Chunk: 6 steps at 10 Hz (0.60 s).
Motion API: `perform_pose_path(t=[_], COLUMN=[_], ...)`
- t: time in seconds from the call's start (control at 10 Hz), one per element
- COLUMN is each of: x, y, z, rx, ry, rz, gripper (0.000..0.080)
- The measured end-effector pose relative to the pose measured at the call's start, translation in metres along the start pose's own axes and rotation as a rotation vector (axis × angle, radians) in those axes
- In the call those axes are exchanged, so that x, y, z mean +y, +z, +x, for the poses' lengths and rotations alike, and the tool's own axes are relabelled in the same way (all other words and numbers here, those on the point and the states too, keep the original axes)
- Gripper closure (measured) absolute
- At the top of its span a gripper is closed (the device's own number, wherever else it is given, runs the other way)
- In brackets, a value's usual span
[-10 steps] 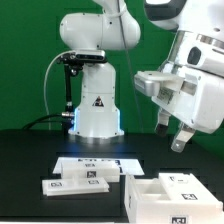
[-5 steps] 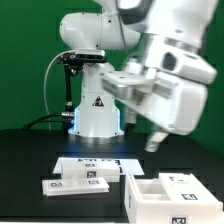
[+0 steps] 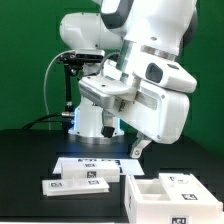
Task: Assemble cabinet
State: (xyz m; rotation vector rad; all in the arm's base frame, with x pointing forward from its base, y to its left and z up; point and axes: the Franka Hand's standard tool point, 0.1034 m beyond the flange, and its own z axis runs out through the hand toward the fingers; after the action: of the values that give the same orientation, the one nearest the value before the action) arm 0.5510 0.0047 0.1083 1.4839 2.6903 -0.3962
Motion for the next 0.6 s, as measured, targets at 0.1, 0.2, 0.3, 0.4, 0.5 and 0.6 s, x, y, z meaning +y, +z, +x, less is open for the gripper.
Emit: perform_pose_path(t=[0.1,0.2,0.3,0.4,0.5,0.6], x=[-0.001,-0.005,-0.007,-0.008,-0.009,-0.009], y=[0.001,0.003,0.003,0.001,0.003,0.003], z=[-0.002,-0.009,-0.014,-0.015,-0.015,-0.015], rx=[-0.002,-0.005,-0.029,-0.034,-0.033,-0.033], ry=[-0.117,-0.339,-0.515,-0.584,-0.645,-0.679], rz=[-0.001,-0.008,0.006,0.011,0.014,0.015], gripper=[0.0151,0.0151,0.0151,0.0151,0.0151,0.0151])
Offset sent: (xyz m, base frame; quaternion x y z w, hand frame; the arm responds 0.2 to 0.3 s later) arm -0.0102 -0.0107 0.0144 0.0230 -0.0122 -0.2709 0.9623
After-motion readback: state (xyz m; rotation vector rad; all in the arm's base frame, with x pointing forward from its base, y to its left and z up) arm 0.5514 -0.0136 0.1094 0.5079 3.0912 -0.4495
